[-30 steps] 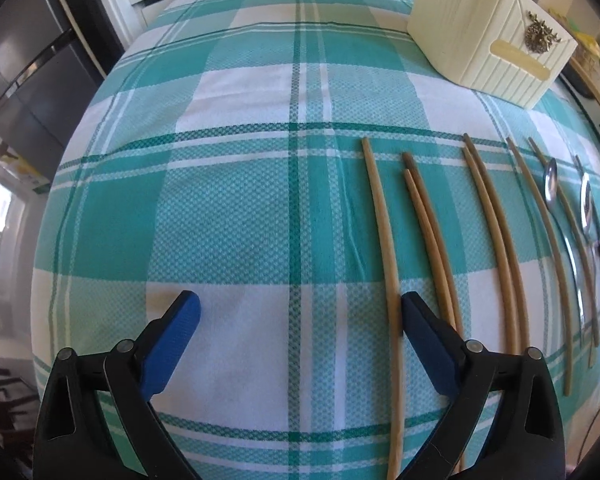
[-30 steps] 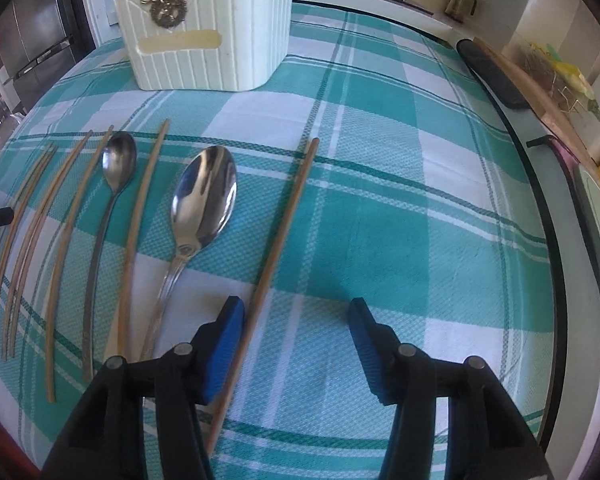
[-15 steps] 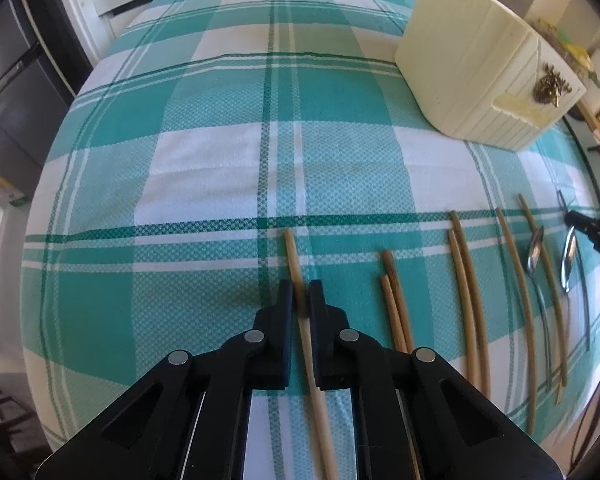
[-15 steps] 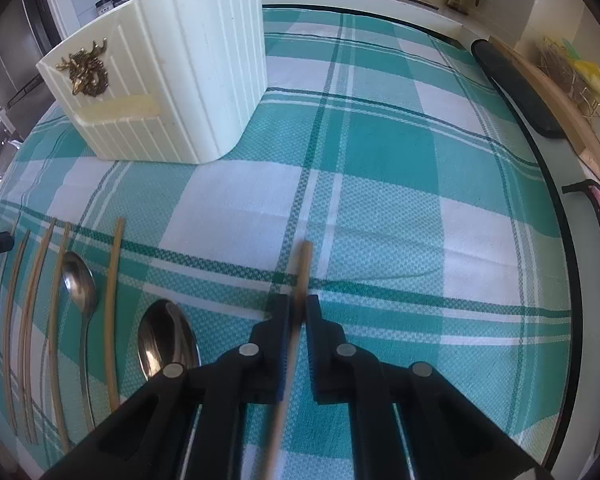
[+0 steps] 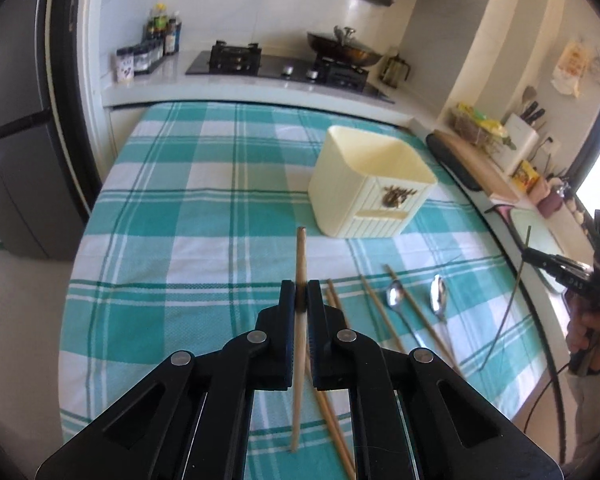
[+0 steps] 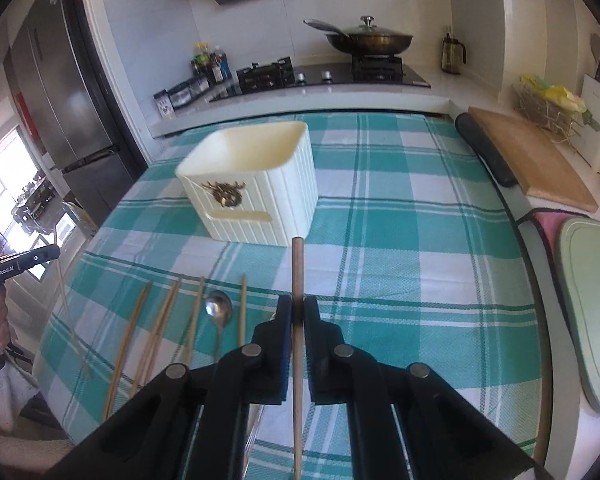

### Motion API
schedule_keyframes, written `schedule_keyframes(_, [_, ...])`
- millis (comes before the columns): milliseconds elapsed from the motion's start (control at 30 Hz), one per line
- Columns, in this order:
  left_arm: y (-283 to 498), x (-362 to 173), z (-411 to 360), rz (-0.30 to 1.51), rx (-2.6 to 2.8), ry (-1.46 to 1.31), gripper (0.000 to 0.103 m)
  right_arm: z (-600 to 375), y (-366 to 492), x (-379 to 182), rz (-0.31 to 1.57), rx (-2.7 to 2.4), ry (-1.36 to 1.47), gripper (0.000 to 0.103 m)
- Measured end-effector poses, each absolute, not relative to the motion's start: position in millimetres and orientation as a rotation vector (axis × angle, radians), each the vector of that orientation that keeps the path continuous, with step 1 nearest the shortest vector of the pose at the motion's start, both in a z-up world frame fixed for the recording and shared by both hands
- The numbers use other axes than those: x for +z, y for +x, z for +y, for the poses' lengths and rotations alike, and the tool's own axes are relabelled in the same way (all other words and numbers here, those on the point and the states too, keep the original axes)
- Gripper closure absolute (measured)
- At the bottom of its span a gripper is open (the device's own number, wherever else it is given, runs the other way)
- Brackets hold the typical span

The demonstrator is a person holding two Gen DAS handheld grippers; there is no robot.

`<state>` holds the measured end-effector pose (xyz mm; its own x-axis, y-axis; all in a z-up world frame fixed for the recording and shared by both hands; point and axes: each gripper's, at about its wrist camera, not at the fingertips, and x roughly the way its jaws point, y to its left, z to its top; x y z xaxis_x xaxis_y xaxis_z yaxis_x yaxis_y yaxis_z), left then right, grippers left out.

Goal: Organize utensils
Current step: 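Lift the chopstick with the left tool and drop it into the cream caddy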

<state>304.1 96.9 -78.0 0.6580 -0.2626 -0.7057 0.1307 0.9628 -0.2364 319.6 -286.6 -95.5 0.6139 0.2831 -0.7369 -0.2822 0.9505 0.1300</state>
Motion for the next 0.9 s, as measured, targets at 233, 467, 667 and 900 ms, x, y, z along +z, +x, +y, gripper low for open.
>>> schedule_keyframes(233, [298,-21,86,0.702,-0.301,-0.176,0.099,-279,293,-33,0.679,0.373,0.019,0.097])
schedule_keyframes(467, [350,63,59,0.488,-0.302,-0.136,0.099,-258,326,41,0.449,0.379,0.023,0.097])
schedule_keyframes(667, [412,91,30,0.366,-0.236,-0.166,0.099,-233,378,80,0.270,0.369,0.019,0.097])
schedule_keyframes(900, [477,31,-1,0.466,-0.190,-0.167,0.099,-212,434,26,0.308,0.330,-0.012,0.097])
